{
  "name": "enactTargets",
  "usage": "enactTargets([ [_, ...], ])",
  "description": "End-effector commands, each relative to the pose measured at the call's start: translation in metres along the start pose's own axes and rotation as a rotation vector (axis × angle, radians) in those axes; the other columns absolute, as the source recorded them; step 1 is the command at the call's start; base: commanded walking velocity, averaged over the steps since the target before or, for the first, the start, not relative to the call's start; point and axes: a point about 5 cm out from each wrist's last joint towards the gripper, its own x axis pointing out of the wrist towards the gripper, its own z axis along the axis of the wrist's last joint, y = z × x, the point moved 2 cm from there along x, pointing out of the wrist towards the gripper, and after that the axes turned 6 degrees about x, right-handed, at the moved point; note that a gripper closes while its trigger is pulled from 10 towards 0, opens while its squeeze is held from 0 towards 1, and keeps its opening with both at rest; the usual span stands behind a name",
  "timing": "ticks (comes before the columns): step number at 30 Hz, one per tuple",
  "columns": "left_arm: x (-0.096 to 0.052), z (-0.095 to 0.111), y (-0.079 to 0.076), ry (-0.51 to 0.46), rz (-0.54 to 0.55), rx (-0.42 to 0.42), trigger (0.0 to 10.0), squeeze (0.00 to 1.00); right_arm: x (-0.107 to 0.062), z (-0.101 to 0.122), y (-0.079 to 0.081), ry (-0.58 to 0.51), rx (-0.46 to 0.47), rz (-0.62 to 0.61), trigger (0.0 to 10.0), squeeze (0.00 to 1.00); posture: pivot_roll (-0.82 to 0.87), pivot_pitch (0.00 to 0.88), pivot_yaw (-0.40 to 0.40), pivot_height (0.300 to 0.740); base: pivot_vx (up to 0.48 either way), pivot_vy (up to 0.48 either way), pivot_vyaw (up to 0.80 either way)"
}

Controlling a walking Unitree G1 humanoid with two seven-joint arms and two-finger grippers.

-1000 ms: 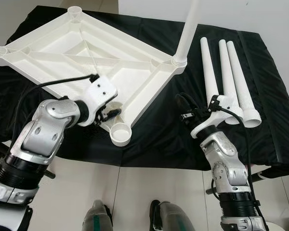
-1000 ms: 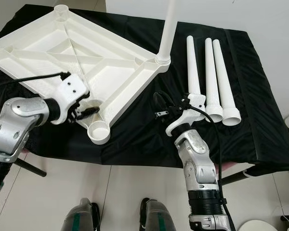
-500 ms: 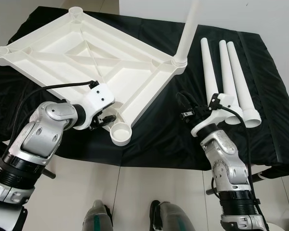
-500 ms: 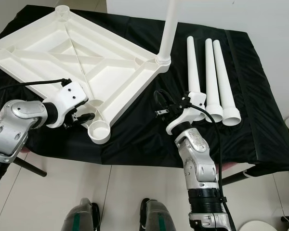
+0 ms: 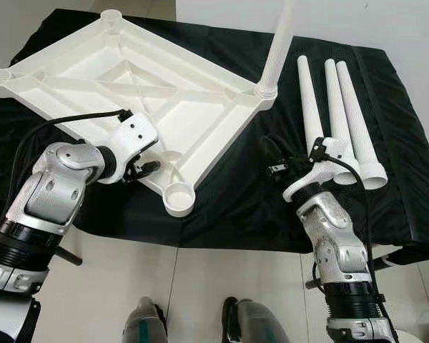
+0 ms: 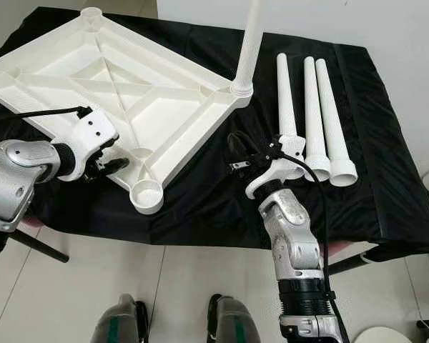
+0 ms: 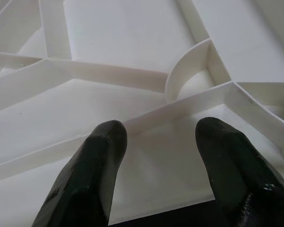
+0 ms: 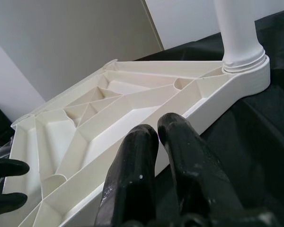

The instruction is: Building children table

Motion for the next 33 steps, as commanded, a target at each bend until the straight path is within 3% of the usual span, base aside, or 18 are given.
enactTargets([
  [1,0.005,-0.005,0.002,0.04,0.107,0.033,10.0,0.0,0.0,-0.001,-0.001,0.005,-0.002,0.0,10.0,0.0,-0.04,0.099,-0.025,0.74,0.0,0.0,0.0],
  [8,0.021,-0.001,-0.027,0.034,0.035,0.083,10.0,0.0,0.0,0.0,-0.002,0.003,-0.006,-0.003,10.0,0.0,-0.04,0.098,-0.026,0.74,0.0,0.0,0.0],
  [13,0.033,0.029,-0.053,-0.069,-0.037,0.089,10.0,0.0,0.001,-0.001,-0.001,0.005,-0.003,0.001,10.0,0.0,-0.03,0.094,-0.031,0.74,0.0,0.0,0.0],
  [18,0.039,0.043,-0.059,-0.109,-0.051,0.086,10.0,0.0,0.002,-0.002,-0.001,0.007,-0.002,0.004,10.0,0.0,-0.03,0.091,-0.033,0.74,0.0,0.0,0.0],
  [22,0.051,0.068,-0.068,-0.18,-0.058,0.07,10.0,0.0,0.003,-0.001,-0.001,0.005,-0.005,0.005,10.0,0.0,-0.05,0.082,-0.03,0.74,0.0,0.0,0.0],
  [26,0.055,0.076,-0.071,-0.198,-0.057,0.065,10.0,0.0,0.002,-0.001,-0.002,0.005,-0.005,0.003,10.0,0.0,-0.05,0.077,-0.026,0.74,0.0,0.0,0.0],
  [33,0.068,0.112,-0.079,-0.268,-0.043,0.066,10.0,0.0,0.002,-0.002,-0.002,0.006,-0.005,-0.009,10.0,0.0,-0.06,0.066,-0.017,0.74,0.0,0.0,0.0],
])
